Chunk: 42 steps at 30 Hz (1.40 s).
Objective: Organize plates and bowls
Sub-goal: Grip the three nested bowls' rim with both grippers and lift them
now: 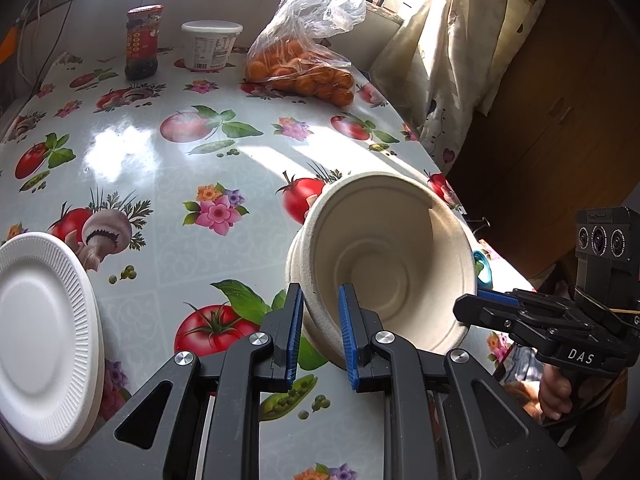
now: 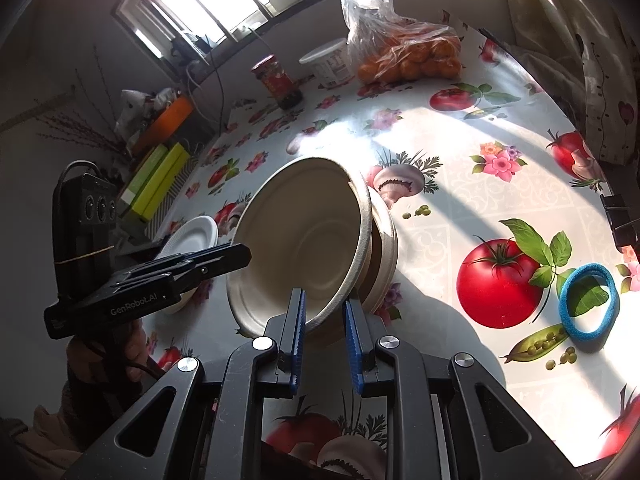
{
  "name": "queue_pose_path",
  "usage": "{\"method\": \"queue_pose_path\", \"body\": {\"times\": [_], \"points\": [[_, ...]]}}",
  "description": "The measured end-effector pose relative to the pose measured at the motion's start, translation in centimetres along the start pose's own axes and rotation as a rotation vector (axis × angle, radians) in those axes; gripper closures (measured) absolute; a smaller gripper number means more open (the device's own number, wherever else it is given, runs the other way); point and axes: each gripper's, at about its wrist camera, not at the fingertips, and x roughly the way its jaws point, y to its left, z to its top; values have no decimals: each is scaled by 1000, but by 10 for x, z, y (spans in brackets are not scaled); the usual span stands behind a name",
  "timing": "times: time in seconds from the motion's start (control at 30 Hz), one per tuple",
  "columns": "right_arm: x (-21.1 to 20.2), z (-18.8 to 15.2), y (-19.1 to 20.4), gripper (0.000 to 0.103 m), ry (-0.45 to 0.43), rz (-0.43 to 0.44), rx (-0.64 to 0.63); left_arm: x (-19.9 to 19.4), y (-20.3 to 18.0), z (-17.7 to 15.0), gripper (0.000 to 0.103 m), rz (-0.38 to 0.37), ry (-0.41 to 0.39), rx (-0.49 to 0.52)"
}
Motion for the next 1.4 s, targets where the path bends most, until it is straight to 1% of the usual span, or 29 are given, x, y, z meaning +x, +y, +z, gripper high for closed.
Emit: {"method": "queue_pose_path", "body": {"times": [0.43, 0.67, 1.03, 1.13, 1.2, 1.3, 1.4], "points": [[-1, 1, 0, 82, 2, -17, -12, 3, 0, -1, 84, 4, 7, -2], [0, 0, 0, 75, 5, -6, -7, 4, 0, -1, 84, 12, 4, 6], [0, 0, 2, 74, 5, -25, -19, 4, 0, -2, 84, 14, 4, 1], [-1, 1, 4, 72, 0, -38, -30, 4, -1, -2, 84, 24, 4, 9], [-1, 1, 4, 70, 0, -33, -28, 5, 0, -2, 83, 34, 7, 12], [-2, 0, 5, 69, -3, -39, -35, 6, 1, -2, 79, 35, 10, 9], [-3, 0, 5, 68, -3, -39, -36, 7, 1, -3, 78, 37, 12, 10]]}}
